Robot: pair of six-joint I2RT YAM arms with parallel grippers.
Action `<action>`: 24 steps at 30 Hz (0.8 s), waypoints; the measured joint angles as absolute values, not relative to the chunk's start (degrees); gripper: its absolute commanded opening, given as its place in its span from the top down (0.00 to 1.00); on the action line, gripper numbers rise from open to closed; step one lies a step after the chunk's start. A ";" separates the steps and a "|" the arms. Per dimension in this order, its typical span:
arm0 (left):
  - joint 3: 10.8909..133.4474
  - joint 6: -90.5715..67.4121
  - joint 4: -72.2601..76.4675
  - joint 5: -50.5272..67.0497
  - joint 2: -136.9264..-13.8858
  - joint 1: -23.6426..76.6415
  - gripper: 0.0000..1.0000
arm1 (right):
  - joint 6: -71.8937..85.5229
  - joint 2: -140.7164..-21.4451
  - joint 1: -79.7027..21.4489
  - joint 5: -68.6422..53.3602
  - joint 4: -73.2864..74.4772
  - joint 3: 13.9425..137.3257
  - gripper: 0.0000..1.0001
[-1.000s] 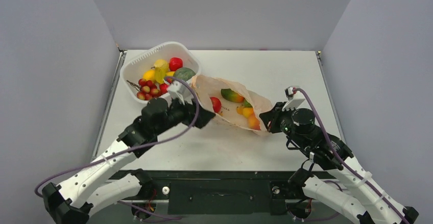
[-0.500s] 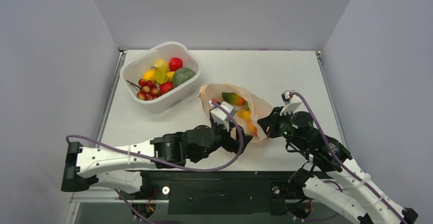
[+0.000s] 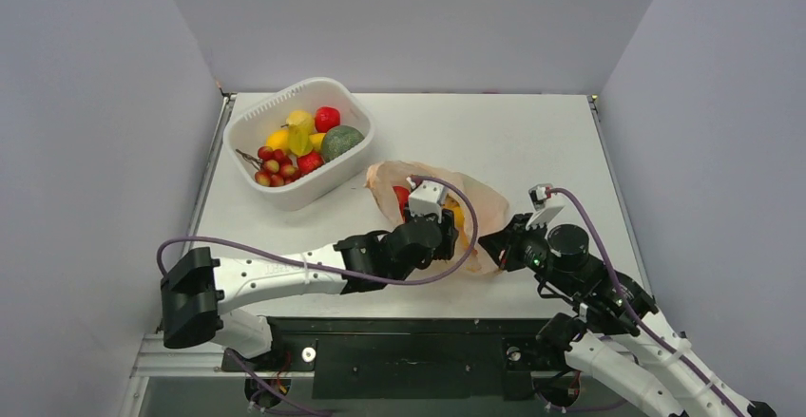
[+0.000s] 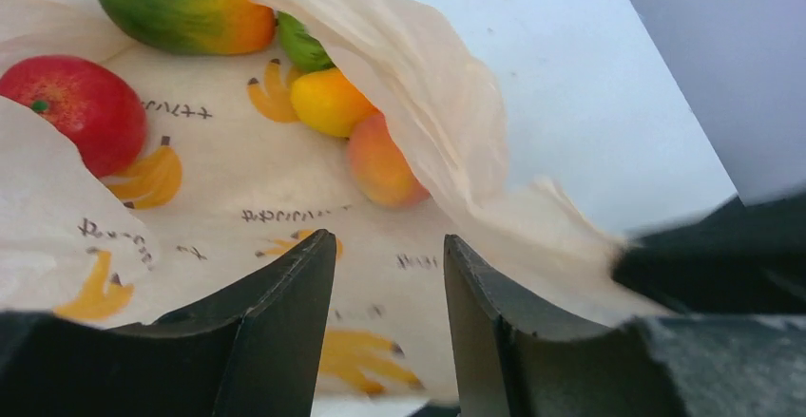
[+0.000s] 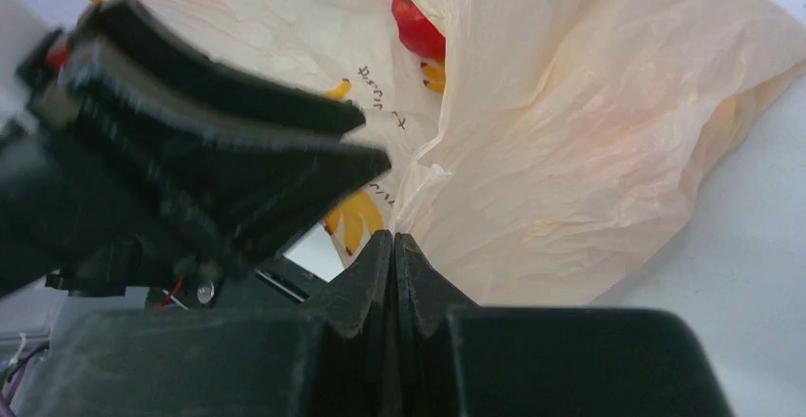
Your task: Take the fake fruits out of the plastic bag
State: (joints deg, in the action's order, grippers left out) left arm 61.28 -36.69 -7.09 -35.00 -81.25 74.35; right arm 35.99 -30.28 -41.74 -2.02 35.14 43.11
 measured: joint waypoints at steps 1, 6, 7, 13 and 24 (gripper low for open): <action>60.34 -37.39 -5.65 -33.69 -81.82 72.47 0.57 | 36.62 -29.93 -41.74 -2.46 34.89 42.02 1.00; 58.81 -38.92 0.89 -27.51 -87.26 66.02 0.62 | 39.20 -27.24 -42.41 -4.45 34.26 35.62 1.00; 58.98 -38.89 2.33 -26.02 -88.88 65.56 0.63 | 39.70 -26.55 -42.50 -4.54 34.57 34.52 1.00; 60.84 -39.35 8.03 -19.33 -98.89 65.84 0.66 | 41.63 -23.05 -42.59 -1.15 39.68 33.56 1.00; 47.42 -40.91 20.38 -21.65 -94.96 69.63 0.52 | 44.16 -19.00 -42.59 7.01 44.53 35.57 1.00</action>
